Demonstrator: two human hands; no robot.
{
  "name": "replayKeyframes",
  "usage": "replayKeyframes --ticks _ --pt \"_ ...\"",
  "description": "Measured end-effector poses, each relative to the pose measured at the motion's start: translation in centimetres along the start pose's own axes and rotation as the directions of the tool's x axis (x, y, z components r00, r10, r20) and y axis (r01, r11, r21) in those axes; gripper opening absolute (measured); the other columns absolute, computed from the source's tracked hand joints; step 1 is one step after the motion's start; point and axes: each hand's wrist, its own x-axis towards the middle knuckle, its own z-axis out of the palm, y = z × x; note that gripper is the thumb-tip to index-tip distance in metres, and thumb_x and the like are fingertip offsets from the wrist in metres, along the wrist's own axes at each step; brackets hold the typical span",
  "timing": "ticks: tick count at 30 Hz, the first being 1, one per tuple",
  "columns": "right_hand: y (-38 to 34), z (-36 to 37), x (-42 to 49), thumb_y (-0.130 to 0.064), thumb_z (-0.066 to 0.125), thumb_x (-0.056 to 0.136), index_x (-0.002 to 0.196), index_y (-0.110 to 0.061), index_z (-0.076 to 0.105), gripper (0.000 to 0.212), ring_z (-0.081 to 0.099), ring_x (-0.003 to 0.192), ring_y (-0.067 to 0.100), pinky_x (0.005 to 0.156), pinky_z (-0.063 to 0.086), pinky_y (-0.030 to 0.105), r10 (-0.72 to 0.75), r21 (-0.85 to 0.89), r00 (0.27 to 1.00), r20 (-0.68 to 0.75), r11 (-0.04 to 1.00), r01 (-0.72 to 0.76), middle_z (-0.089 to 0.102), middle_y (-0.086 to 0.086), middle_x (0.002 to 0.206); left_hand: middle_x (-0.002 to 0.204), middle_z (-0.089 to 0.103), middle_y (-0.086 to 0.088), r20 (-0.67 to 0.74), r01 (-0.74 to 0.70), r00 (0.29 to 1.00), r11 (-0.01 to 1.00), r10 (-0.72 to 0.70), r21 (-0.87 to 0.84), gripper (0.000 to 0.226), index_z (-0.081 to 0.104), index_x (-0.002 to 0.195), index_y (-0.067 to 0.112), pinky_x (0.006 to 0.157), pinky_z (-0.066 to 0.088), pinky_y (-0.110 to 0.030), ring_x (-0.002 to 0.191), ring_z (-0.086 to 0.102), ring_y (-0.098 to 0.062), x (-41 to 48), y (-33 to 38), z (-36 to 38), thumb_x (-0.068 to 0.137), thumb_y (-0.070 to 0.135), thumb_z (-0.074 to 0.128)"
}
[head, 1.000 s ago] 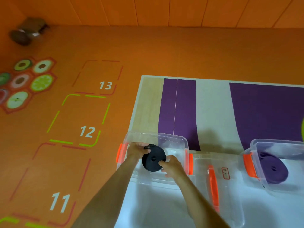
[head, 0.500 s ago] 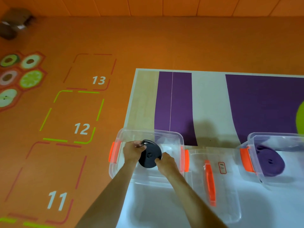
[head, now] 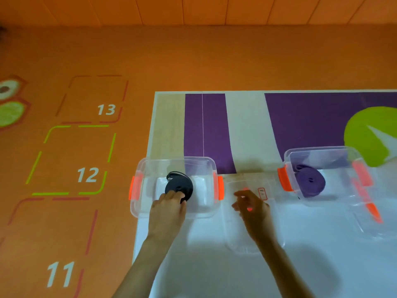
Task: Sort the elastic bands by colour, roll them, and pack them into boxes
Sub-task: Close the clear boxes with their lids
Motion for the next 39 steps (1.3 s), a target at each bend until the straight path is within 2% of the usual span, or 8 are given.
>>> replayKeyframes --ticks 3,7,10,13,19,23,28,39 --pt "4.5 -1.1 0.0 -0.007 0.062 0.100 0.123 -0.013 0.073 0.026 0.073 0.097 0.034 0.077 0.056 0.037 0.202 -0.122 0.979 0.010 0.972 -0.200 0.078 0.014 0.108 0.093 0.073 -0.002 -0.018 -0.055 0.998 0.998 0.055 0.010 0.010 0.076 0.104 0.015 0.069 0.054 -0.042 0.077 0.066 -0.029 -2.5 1.1 0.3 0.096 0.014 0.071" --pt "8.5 -0.5 0.6 -0.029 0.059 0.104 0.150 -0.011 0.050 0.050 0.062 0.125 0.038 0.101 0.052 0.048 0.378 -0.376 0.921 0.095 0.870 -0.318 0.057 0.017 0.142 0.096 0.075 -0.006 -0.013 -0.087 0.996 0.994 0.088 0.060 0.049 0.074 0.127 0.012 0.067 0.058 -0.044 0.082 0.070 -0.033 -4.7 1.9 0.9 0.081 0.019 0.090" --pt "9.8 1.1 1.3 -0.029 0.063 0.102 0.144 -0.008 0.053 0.048 0.063 0.119 0.038 0.098 0.055 0.047 0.396 -0.484 0.912 0.102 0.821 -0.303 0.059 0.018 0.135 0.116 0.074 -0.009 -0.015 -0.060 0.998 0.993 0.062 0.098 0.054 0.071 0.132 0.009 0.079 0.060 -0.049 0.105 0.071 -0.036 -5.9 2.1 0.9 0.083 0.025 0.089" --pt "9.7 2.4 1.9 -0.021 0.061 0.101 0.126 -0.005 0.064 0.029 0.068 0.108 0.035 0.093 0.058 0.046 0.401 -0.488 0.915 0.036 0.806 -0.334 0.069 0.015 0.122 0.137 0.066 -0.008 0.049 -0.043 0.998 0.996 0.039 0.080 0.047 0.066 0.140 0.011 0.097 0.055 -0.048 0.127 0.063 -0.034 -6.6 1.9 1.2 0.098 0.031 0.074" --pt "9.2 2.9 1.2 -0.023 0.072 0.091 0.121 -0.011 0.064 0.033 0.070 0.110 0.028 0.089 0.056 0.036 0.393 -0.632 0.919 0.043 0.723 -0.280 0.073 0.008 0.118 0.135 0.067 -0.009 0.049 -0.107 0.993 0.990 0.103 0.094 0.047 0.069 0.136 0.010 0.092 0.058 -0.048 0.126 0.065 -0.035 -6.8 1.7 1.1 0.093 0.026 0.079" --pt "8.8 3.3 0.4 -0.023 0.072 0.094 0.124 -0.008 0.062 0.035 0.072 0.107 0.029 0.089 0.056 0.037 0.385 -0.620 0.923 0.012 0.727 -0.295 0.071 0.010 0.119 0.158 0.044 0.002 0.072 -0.114 0.992 0.988 0.107 0.108 0.051 0.042 0.157 0.022 0.112 0.042 -0.037 0.147 0.040 -0.023 -6.5 1.1 1.6 0.108 0.038 0.049" --pt "8.7 2.1 -0.8 -0.031 0.082 0.086 0.106 -0.009 0.069 0.031 0.069 0.082 0.022 0.080 0.059 0.033 0.406 -0.554 0.914 -0.009 0.759 -0.342 0.075 0.006 0.099 0.162 0.037 0.005 0.112 -0.134 0.986 0.985 0.123 0.104 0.052 0.037 0.158 0.025 0.109 0.042 -0.035 0.149 0.035 -0.020 -6.6 0.2 1.7 0.108 0.035 0.047" --pt "6.5 -3.8 -7.6 -0.039 0.080 0.074 0.103 -0.024 0.069 0.034 0.072 0.086 0.025 0.081 0.060 0.038 0.409 -0.460 0.912 -0.036 0.803 -0.378 0.074 -0.002 0.096 0.142 0.063 -0.005 0.001 -0.196 0.981 0.980 0.196 -0.046 0.044 0.065 0.139 0.015 0.084 0.057 -0.047 0.129 0.059 -0.034 -7.3 -1.3 2.5 0.097 0.022 0.074"
